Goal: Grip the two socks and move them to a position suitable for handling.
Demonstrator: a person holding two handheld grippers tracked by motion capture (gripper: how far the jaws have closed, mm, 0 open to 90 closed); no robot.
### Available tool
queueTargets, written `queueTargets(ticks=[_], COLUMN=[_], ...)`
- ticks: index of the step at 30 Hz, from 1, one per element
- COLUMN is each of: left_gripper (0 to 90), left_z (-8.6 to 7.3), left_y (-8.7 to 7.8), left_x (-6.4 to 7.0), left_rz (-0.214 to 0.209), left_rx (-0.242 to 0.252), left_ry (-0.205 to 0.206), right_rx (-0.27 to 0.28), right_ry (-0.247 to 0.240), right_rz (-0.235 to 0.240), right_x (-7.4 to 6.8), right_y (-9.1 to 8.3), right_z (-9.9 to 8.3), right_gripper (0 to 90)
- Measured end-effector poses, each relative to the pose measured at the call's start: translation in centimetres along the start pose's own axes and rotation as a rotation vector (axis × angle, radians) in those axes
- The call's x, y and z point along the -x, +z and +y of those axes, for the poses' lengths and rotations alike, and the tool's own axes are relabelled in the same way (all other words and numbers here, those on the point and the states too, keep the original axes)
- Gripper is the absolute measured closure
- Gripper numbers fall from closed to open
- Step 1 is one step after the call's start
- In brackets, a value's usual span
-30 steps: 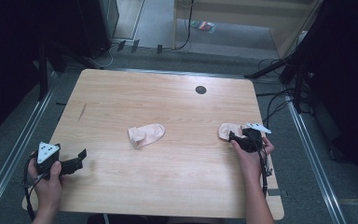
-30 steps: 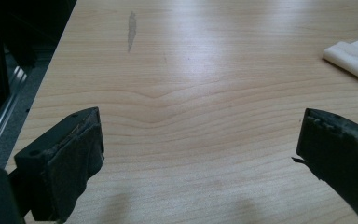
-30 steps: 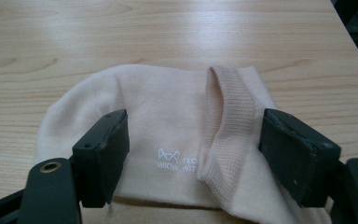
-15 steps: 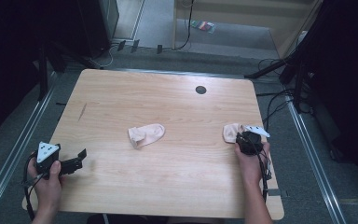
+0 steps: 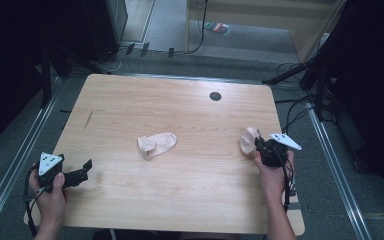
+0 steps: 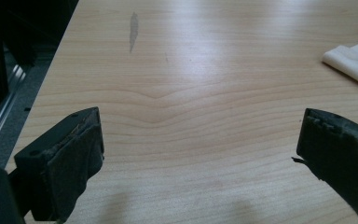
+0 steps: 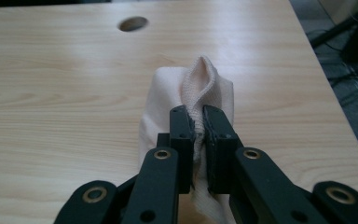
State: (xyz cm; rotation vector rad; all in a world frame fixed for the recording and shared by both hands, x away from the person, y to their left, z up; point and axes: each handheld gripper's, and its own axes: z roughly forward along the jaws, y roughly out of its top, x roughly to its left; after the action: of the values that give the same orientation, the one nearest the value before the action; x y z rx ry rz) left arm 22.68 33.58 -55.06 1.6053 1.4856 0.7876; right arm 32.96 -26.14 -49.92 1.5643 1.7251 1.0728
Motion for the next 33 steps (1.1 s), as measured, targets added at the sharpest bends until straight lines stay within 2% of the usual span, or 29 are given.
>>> queueTargets(ticks=[1,2,3,8,11,15,18,21,24,26,27,28,29,30,31,33], left_gripper=[0.7,0.7,0.7,0.7,0.7,0.7,0.7,0.7,0.7,0.7,0.7,0.7,0.7,0.7,0.7,0.7], left_z=[0.0,0.0,0.0,0.0,0.0,0.0,0.0,0.0,0.1,0.1,0.2,0.3,0.3,0.5,0.6,0.7], left_y=[0.0,0.0,0.0,0.0,0.0,0.0,0.0,0.0,-0.1,-0.3,-0.3,-0.4,-0.4,-0.8,-0.9,-1.2], left_x=[0.1,0.1,0.1,0.1,0.2,0.1,0.1,0.1,0.2,0.3,0.3,0.4,0.4,0.6,0.9,1.1], left_rz=[0.001,0.001,0.003,0.004,0.002,0.0,-0.001,-0.017,-0.039,-0.038,-0.039,-0.045,-0.045,-0.052,-0.049,-0.059], left_rx=[0.001,0.001,0.0,0.0,0.0,0.002,0.004,0.003,-0.003,0.0,0.001,0.003,0.003,0.012,0.016,0.023], left_ry=[-0.001,-0.001,0.002,0.003,0.01,0.008,0.006,0.009,0.019,0.022,0.022,0.018,0.018,0.022,0.031,0.023], right_rx=[0.011,0.011,0.033,0.062,0.064,0.054,0.045,0.038,0.018,0.01,0.005,0.003,0.003,-0.009,-0.01,-0.017], right_ry=[-0.007,-0.007,-0.021,-0.031,-0.049,-0.051,-0.058,-0.052,-0.046,-0.03,-0.03,-0.051,-0.051,-0.082,-0.082,-0.072], right_rz=[0.017,0.017,0.047,0.114,0.137,0.164,0.188,0.208,0.244,0.283,0.283,0.282,0.282,0.287,0.295,0.309], right_x=[-0.6,-0.6,-1.8,-4.5,-5.9,-7.7,-8.9,-9.5,-10.9,-11.6,-12.0,-12.5,-12.5,-13.5,-13.7,-14.0], right_y=[-0.6,-0.6,-1.8,-4.2,-5.2,-6.3,-6.7,-6.8,-6.9,-6.9,-6.9,-6.9,-6.9,-6.8,-6.7,-6.7], right_z=[0.3,0.3,0.8,1.7,1.9,1.7,1.0,0.5,-0.8,-1.5,-1.7,-1.9,-1.9,-2.4,-2.6,-2.8], right_gripper=[84.3,84.3,84.3,84.3,84.3,84.2,84.2,84.1,84.1,84.1,84.1,84.1,84.1,84.0,84.0,84.0])
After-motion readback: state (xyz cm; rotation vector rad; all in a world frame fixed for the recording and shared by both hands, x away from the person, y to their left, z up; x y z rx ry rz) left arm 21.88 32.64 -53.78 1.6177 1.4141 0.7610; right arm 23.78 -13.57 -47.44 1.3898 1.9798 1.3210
